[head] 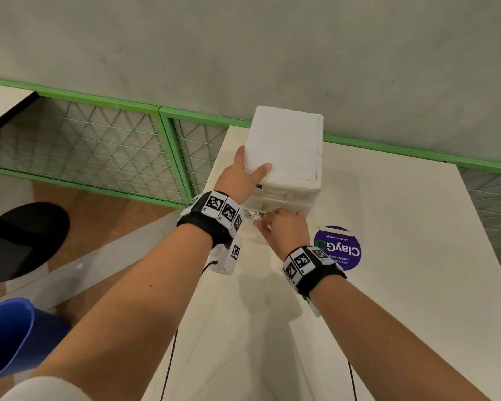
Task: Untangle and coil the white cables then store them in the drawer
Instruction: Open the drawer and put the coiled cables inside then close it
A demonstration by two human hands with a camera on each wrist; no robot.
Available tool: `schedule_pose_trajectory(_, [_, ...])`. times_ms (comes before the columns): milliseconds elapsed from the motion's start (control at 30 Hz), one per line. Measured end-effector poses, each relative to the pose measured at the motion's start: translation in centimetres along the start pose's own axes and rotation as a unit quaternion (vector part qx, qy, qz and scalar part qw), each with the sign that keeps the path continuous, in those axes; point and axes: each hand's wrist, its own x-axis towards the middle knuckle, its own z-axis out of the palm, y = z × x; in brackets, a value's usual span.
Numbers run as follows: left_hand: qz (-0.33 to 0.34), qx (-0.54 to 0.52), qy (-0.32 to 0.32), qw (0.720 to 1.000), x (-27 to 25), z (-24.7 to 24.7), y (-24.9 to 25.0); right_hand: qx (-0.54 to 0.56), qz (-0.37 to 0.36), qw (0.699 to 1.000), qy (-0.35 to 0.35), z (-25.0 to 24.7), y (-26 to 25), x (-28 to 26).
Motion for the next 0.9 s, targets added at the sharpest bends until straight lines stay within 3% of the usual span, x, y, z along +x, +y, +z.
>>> schedule_pose_trajectory(300, [-0.005, 0.006, -0.002, 1.000, 0.0, -0.1, 0.0, 0.014, -0.002, 1.000, 0.010, 0.0, -0.6, 1.1])
schedule_pose_trajectory(467, [0.000, 0.005, 0.002, 1.000, 0.0, 0.0, 0.0, 0.007, -0.004, 0.998, 0.064, 0.8, -0.7, 0.4])
schedule_pose_trajectory(633, [0.003, 0.008, 0.005, 1.000, -0.1, -0.1, 0.0, 0.044, -0.173, 0.975, 0.128, 1.3, -1.0, 0.7])
schedule_pose_trajectory(700, [0.002, 0.007, 0.003, 1.000, -0.1, -0.1, -0.1, 0.035, -0.212, 0.971, 0.106, 1.9, -1.0, 0.4])
schedule_pose_trajectory(800, [-0.001, 0.002, -0.002, 1.000, 0.0, -0.1, -0.1, -0.015, -0.167, 0.985, 0.040, 2.6, -0.7, 0.3])
schedule_pose_trajectory(900, [0.000, 0.001, -0.001, 1.000, 0.0, -0.2, -0.1, -0.009, -0.174, 0.984, 0.027, 2.6, -0.4, 0.3])
